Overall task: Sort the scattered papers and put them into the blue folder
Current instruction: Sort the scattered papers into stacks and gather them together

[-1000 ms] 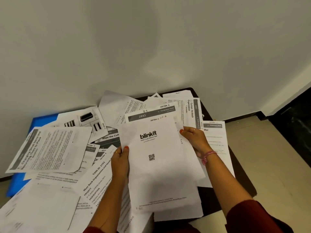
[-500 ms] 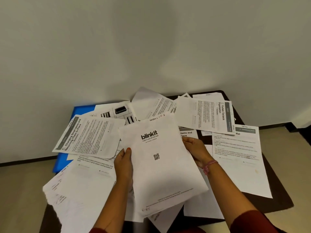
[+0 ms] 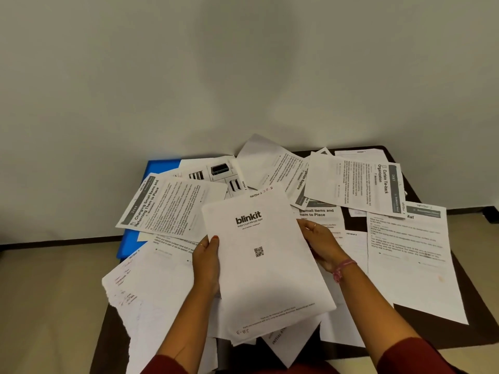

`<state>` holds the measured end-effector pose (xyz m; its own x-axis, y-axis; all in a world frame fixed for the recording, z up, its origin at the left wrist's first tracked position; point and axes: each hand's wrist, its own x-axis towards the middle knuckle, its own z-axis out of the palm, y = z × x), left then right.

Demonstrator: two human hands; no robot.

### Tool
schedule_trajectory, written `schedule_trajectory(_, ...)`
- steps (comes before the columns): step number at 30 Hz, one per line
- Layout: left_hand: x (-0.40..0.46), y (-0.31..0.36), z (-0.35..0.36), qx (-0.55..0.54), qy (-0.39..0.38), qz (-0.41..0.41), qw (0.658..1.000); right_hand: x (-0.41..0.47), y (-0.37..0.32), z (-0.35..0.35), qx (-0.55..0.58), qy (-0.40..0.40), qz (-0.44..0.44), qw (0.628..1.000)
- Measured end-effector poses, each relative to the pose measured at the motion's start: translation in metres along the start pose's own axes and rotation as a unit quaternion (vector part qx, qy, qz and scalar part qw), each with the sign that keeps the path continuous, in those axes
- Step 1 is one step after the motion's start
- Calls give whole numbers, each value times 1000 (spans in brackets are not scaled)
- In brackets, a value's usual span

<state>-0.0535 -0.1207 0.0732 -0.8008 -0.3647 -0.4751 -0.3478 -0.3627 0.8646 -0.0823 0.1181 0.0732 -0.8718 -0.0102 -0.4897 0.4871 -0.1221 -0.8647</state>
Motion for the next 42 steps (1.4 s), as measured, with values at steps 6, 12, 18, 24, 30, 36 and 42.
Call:
schedule_trajectory(6, 1, -4, -20, -1, 29, 3, 1000, -7, 14, 23, 1, -4, 46, 999)
schedule_trajectory(12, 5, -14, -35, 22, 49, -1, 999, -10, 36, 36, -100, -31, 30, 994)
schedule_trajectory(18, 2, -21, -42, 20, 56, -6, 998, -10, 58, 46, -202, -40, -12, 979)
schedule_trajectory(24, 4, -23, -53, -6, 37, -66, 997, -8, 69, 47, -167, -13, 8, 986)
schedule_trajectory(30, -7, -24, -65, 18, -49, -123, 991, -5, 71, 41, -66, -2, 41, 997)
schedule_trajectory(36, -13, -30, -70, 96, -45, -88, 990, -4, 71, 46, -49, -19, 60, 997)
schedule_trajectory(42, -8, -30, -81, 136, -18, -51, 989, -6, 71, 58, -67, -49, 53, 995)
